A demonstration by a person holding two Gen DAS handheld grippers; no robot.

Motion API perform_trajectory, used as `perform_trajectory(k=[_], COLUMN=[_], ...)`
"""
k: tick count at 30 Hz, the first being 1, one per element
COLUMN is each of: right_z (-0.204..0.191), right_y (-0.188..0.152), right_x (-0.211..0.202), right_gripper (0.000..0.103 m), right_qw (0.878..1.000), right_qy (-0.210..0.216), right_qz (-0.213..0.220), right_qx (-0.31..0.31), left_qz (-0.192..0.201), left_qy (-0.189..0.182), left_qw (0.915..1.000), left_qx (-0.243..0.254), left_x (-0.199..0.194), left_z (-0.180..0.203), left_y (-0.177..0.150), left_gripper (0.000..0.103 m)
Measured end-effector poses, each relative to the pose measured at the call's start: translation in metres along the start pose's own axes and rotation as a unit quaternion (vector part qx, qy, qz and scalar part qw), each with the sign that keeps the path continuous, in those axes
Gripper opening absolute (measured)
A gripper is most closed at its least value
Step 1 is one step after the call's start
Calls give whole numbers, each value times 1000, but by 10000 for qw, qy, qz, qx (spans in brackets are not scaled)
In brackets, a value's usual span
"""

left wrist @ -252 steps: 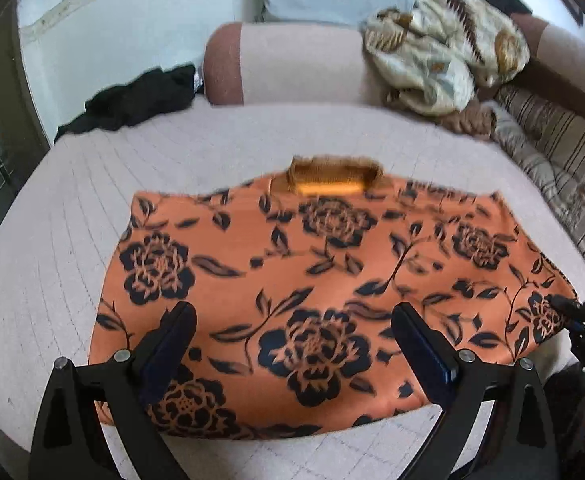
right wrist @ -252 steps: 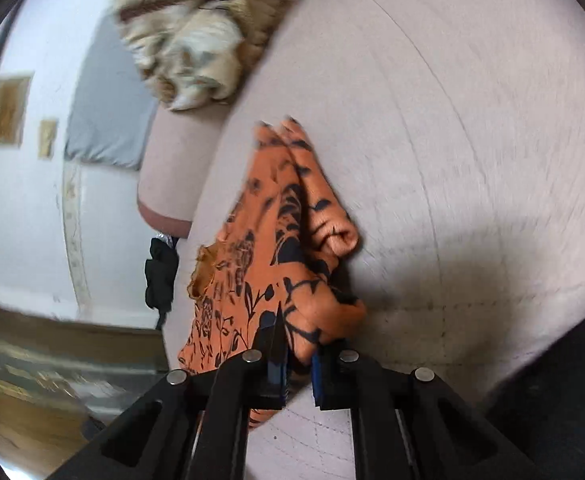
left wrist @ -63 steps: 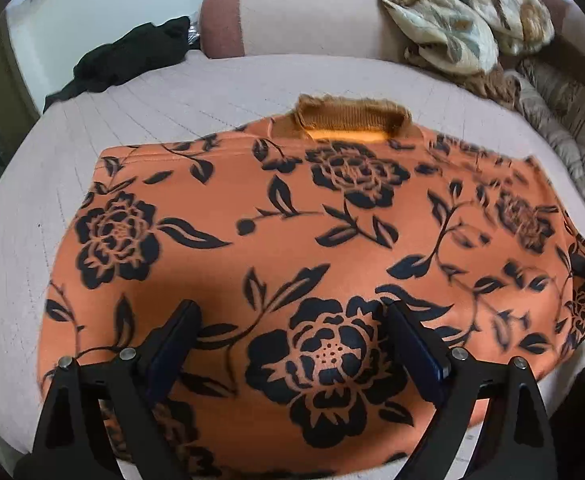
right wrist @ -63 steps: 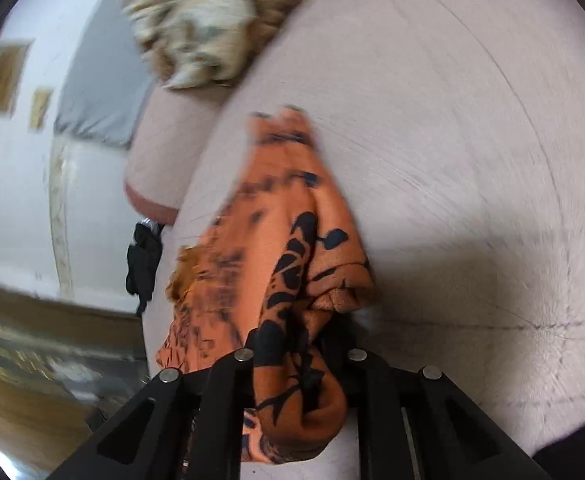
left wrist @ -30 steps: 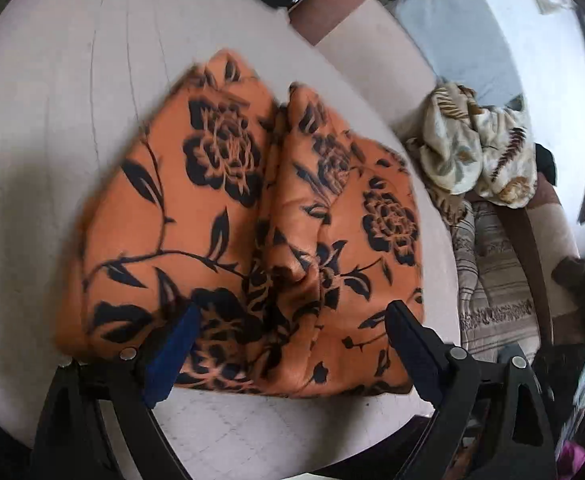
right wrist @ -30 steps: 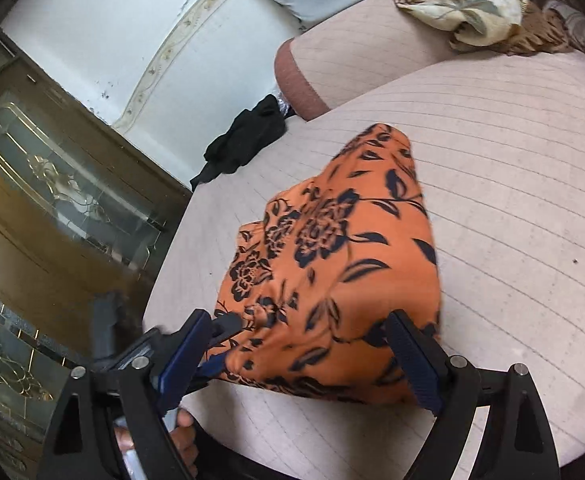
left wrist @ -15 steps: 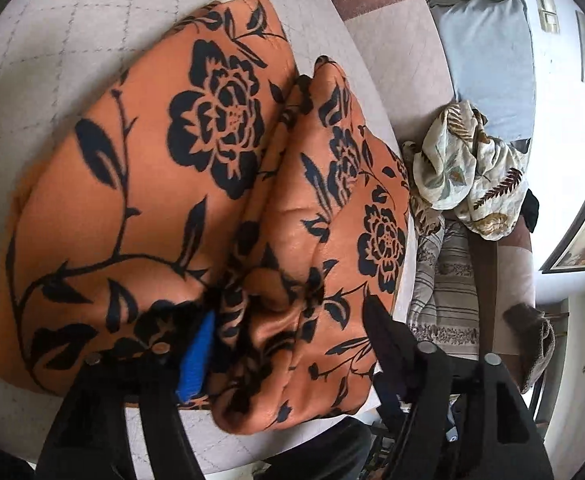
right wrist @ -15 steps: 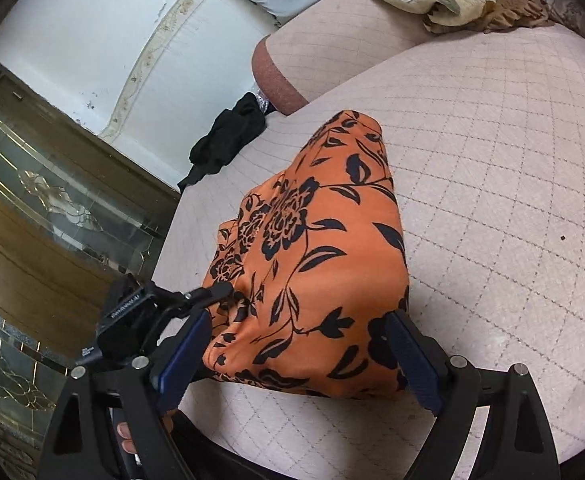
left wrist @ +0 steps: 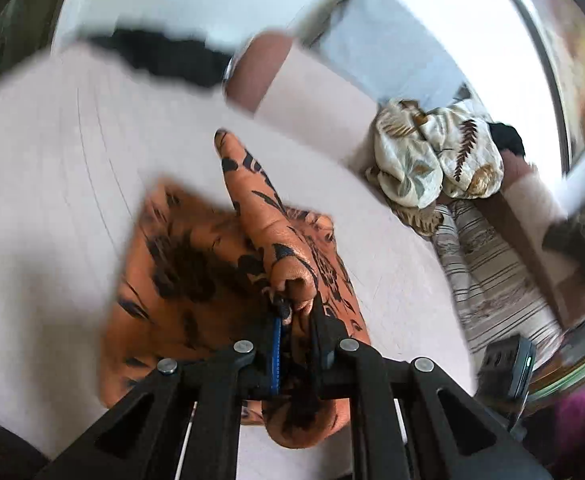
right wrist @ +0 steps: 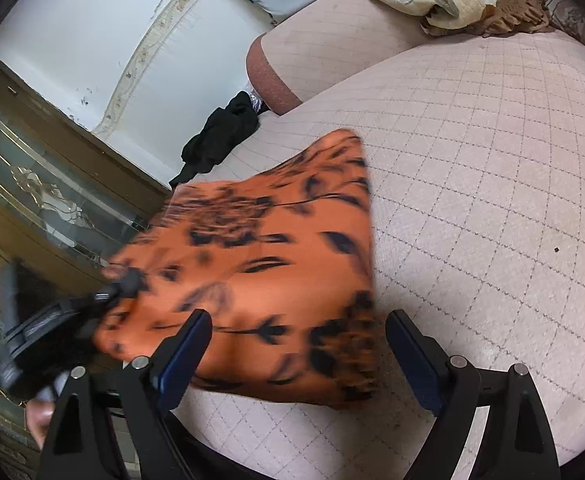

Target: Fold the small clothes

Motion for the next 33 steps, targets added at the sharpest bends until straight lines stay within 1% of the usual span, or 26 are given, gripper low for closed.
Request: perform_trajectory(k=[1, 2, 3, 4, 5, 6, 7, 9, 12, 13, 15, 16, 17, 18, 19, 20, 21, 23, 24, 25, 26, 28, 30, 31, 32, 33], right_z=[1, 1, 1, 1, -1, -3, -4, -9, -26, -35, -71, -86, -111, -130, -149, -164, -171, -183, -183, -185, -187, -185, -176, -170, -165, -164], right_y=[-1, -2, -3, -5, -8, -10, -10, -11, -1, 3, 18, 22, 28, 29, 28, 24, 20, 10, 7, 3, -2, -17, -23, -22, -20, -18], right_x=[2, 4, 6, 10, 12, 14, 15, 17, 26, 29, 41, 49, 66, 80, 99, 120, 133, 182, 195, 214, 226, 242, 252, 254, 255, 254], right_gripper=[91, 91, 91, 91, 91, 91, 91, 91, 91, 91, 92, 94, 94, 94, 94, 94, 94, 94, 94, 94, 94, 94, 92, 82, 67, 32], right_qw=[10000, 10000, 9999, 9999, 9997, 9996, 9995, 9989, 9971, 9962, 9907, 9873, 9801, 9732, 9621, 9484, 9391, 9013, 8880, 8656, 8447, 8094, 7772, 7637, 7597, 7697], right_qy=[-26, -44, -55, -69, -67, -60, -57, -106, -156, -159, -171, -196, -265, -287, -353, -490, -604, -1207, -1441, -1799, -2046, -2397, -2801, -2992, -3090, -3039], right_qz=[-27, -57, -92, -150, -212, -259, -293, -351, -541, -564, -679, -772, -964, -1138, -1401, -1694, -1859, -2534, -2708, -2859, -3004, -3339, -3465, -3463, -3451, -3451], right_qx=[-1, -9, -19, -24, -31, -64, -116, -294, -513, -642, -1165, -1378, -1713, -1977, -2311, -2636, -2826, -3298, -3426, -3696, -3929, -4194, -4442, -4553, -4563, -4428], left_qz=[46, -70, -316, -774, -1121, -1191, -1082, -1086, -1104, -1023, -873, -774, -680, -625, -581, -553, -509, -458, -441, -434, -437, -441, -450, -443, -431, -394], left_qy=[172, 363, 526, 741, 809, 622, 336, 143, 283, 358, 597, 801, 1013, 1193, 1336, 1414, 1535, 1628, 1650, 1650, 1626, 1562, 1501, 1480, 1473, 1483], left_qw=[9997, 9992, 9981, 9933, 9880, 9857, 9832, 9790, 9816, 9837, 9894, 9919, 9924, 9907, 9881, 9864, 9831, 9799, 9789, 9786, 9790, 9801, 9809, 9810, 9808, 9802], left_qx=[168, 171, -15, -428, -693, -1017, -1429, -1718, -1534, -1437, -999, -608, -170, 213, 497, 633, 860, 1054, 1122, 1149, 1146, 1141, 1149, 1171, 1203, 1254], left_x=[0, 10, 24, 46, 60, 66, 63, 59, 65, 63, 66, 66, 67, 68, 70, 71, 73, 75, 76, 77, 77, 77, 74, 68, 65, 64], left_z=[-8, -23, -44, -78, -97, -106, -110, -111, -111, -110, -95, -88, -80, -73, -68, -66, -63, -62, -61, -60, -62, -66, -69, -70, -71, -71], left_y=[-1, -7, -19, -41, -58, -65, -63, -53, -53, -54, -53, -54, -54, -56, -58, -60, -62, -62, -62, -62, -61, -60, -66, -67, -67, -66], left_gripper=[12, 12, 12, 12, 13, 13, 13, 13, 14, 14, 14, 14, 14, 14, 14, 14, 15, 15, 15, 15, 15, 15, 15, 15, 15, 16])
Point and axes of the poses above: each gripper's, at about its wrist camera, not at the fingertips, and x roughly the way its jaws point, z to its right, y to its top, the point moved 9 cm from there along x, roughly the way its jaws point, and after that the axes turned 8 degrees about z, right-handed, at the moved point
